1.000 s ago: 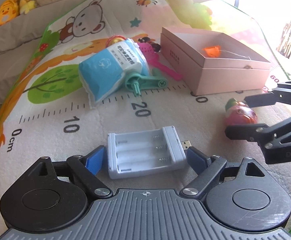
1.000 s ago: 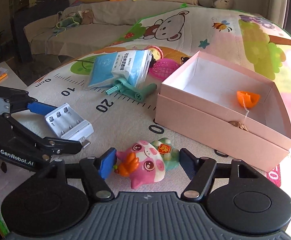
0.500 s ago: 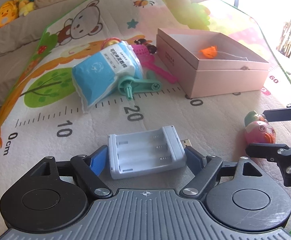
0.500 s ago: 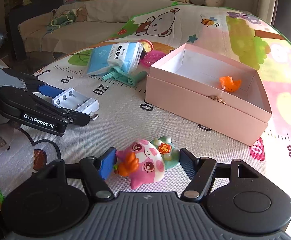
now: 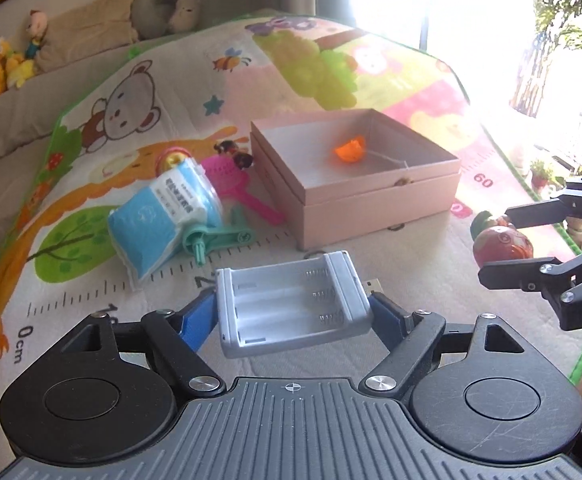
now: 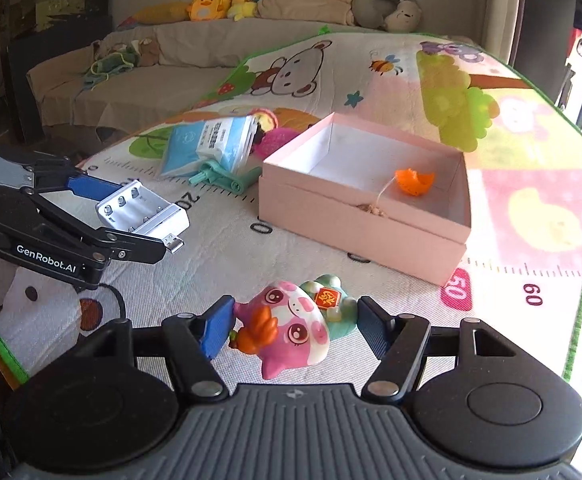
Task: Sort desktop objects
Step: 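Place the piggy toy and white charger into the pink box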
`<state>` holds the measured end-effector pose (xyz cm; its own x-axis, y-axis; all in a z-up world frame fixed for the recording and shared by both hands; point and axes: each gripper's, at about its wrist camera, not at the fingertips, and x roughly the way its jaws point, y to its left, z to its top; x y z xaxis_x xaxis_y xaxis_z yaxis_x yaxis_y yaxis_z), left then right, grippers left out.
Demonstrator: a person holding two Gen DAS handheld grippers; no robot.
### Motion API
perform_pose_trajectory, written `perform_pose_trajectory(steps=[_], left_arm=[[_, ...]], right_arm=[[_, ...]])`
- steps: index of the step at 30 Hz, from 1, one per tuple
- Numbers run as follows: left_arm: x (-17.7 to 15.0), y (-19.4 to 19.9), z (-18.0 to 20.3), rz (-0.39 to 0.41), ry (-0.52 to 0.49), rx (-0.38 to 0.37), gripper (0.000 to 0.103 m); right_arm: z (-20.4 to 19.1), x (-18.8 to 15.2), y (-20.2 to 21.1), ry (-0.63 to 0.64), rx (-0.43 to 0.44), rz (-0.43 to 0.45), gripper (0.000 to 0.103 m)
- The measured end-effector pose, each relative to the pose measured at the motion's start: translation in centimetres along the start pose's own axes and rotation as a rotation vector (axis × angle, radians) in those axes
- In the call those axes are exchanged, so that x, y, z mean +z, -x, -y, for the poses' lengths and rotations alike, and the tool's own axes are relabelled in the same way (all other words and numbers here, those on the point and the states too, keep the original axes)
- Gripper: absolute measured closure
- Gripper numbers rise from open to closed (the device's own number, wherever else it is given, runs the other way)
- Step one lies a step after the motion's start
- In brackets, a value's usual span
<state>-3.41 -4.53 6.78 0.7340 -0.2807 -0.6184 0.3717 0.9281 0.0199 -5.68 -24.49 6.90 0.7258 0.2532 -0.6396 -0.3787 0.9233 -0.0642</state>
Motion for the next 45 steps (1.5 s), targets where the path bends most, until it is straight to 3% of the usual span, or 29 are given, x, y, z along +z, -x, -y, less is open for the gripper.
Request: perform_pose_trajectory(steps=[5,10,14,16,22,25,31,36,40,45], left_arm=[[4.5,0.4,0.8,0.119,-0.045,0.008,0.017],[9.7,-1.5,1.1,0.209,-0.06,-0.024,0.017],[12.9,-5.3,1.4,0.232,-0.026,-0.075,0.017],[13.3,-7.4,1.2,0.204,0.003,-0.075,0.015],[8.4,-7.2,0.0,0.123,-0.013,-0.011,0.003],[4.6,-6.5,-1.6,0.047,-0.011,0.058,0.003],[-0.4,-6.5,-6.1,-0.087,0.129,0.14,0.002],[-1.6,-6.2,-8.1,-0.1,0.186,0.219,0.002],[-1.8,-5.7,-9.3,-0.097,0.221,0.234,0.001],[-1.9,-5.4,-10.3,-0.097,0.242,0.242,0.001]], right_arm=[[3.4,3.3,4.2,-0.041,-0.072,0.165,0.036],[6.5,7.8,5.6,-0.041,-0.156,0.29,0.036],[8.7,11.6,4.1,-0.047,-0.17,0.317,0.036],[9.9,13.3,2.2,-0.079,-0.152,0.298,0.036],[11.3,14.6,-4.5,-0.12,-0.125,0.175,0.036],[11.4,13.8,-7.7,-0.127,-0.126,0.107,0.026],[10.4,13.1,-9.7,-0.16,-0.109,0.05,0.026],[5.6,14.3,-11.0,-0.069,-0.043,0.034,0.023],[0.4,16.1,-13.7,-0.003,0.057,-0.001,0.023],[-3.9,18.5,-18.8,-0.05,0.149,-0.083,0.032]])
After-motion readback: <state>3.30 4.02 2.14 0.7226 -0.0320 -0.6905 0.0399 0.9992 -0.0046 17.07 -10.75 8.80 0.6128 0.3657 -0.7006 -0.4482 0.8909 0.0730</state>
